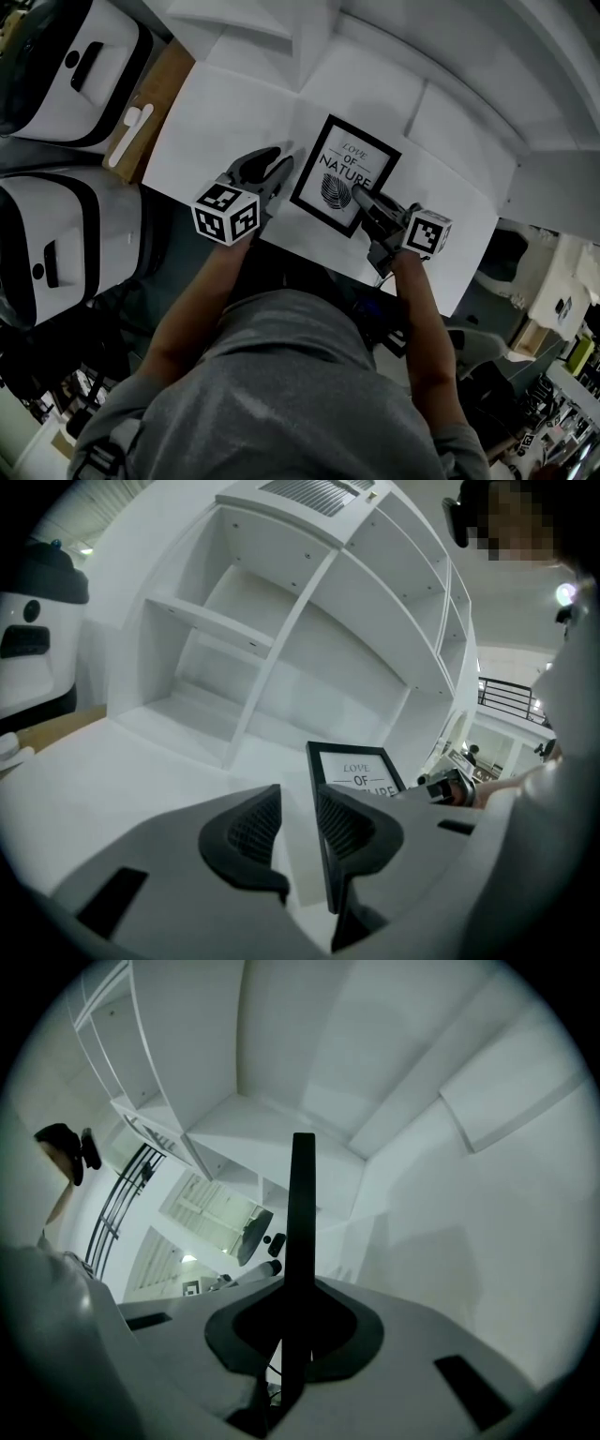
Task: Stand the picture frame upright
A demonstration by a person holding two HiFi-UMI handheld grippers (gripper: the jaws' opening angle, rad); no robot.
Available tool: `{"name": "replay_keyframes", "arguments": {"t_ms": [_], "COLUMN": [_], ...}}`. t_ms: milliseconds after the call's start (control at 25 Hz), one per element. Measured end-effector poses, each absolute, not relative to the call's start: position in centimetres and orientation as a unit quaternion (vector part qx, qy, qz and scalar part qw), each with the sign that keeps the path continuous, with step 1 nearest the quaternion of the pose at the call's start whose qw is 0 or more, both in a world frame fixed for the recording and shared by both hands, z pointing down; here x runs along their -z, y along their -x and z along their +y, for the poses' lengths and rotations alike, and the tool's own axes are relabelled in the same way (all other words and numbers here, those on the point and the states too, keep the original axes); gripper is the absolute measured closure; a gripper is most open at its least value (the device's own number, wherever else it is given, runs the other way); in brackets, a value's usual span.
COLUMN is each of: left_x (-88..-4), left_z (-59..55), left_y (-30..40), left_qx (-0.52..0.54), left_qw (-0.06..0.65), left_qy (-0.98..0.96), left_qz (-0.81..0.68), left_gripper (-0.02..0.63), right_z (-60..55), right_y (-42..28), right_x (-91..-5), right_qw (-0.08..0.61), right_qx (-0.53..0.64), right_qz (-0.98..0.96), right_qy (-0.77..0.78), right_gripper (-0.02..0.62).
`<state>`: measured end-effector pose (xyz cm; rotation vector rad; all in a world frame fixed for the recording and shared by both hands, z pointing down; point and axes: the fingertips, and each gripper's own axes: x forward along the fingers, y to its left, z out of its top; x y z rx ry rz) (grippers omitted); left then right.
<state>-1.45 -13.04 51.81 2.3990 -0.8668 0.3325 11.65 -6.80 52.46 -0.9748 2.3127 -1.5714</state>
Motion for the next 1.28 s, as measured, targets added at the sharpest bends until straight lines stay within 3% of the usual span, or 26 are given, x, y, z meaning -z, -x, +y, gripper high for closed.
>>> {"name": "replay_keyframes", "arguments": {"t_ms": [440,1280], "left_x": [-49.7,-41.5], "left_z": [-14.2,-15.8], "left_y": [2.0,2.6], "left_qx": [-0.133,-0.099], "left_qw": [0.24,0.16], "left_qy": [-0.909,-0.931], "left_qz": [-0.314,-0.313], "left_gripper": [0.588,0.598], "right_z": [-6.8,-5.8], "right_y": [-10.6,-11.0], "right_x": [-47.6,-36.9], "right_qw": [0.083,0.091], "right_qx": [0.474,0.349], "right_qz": [0.825,0.877], "right_qy": [0.295,0.318], "right_gripper": [0.555,0.555]}}
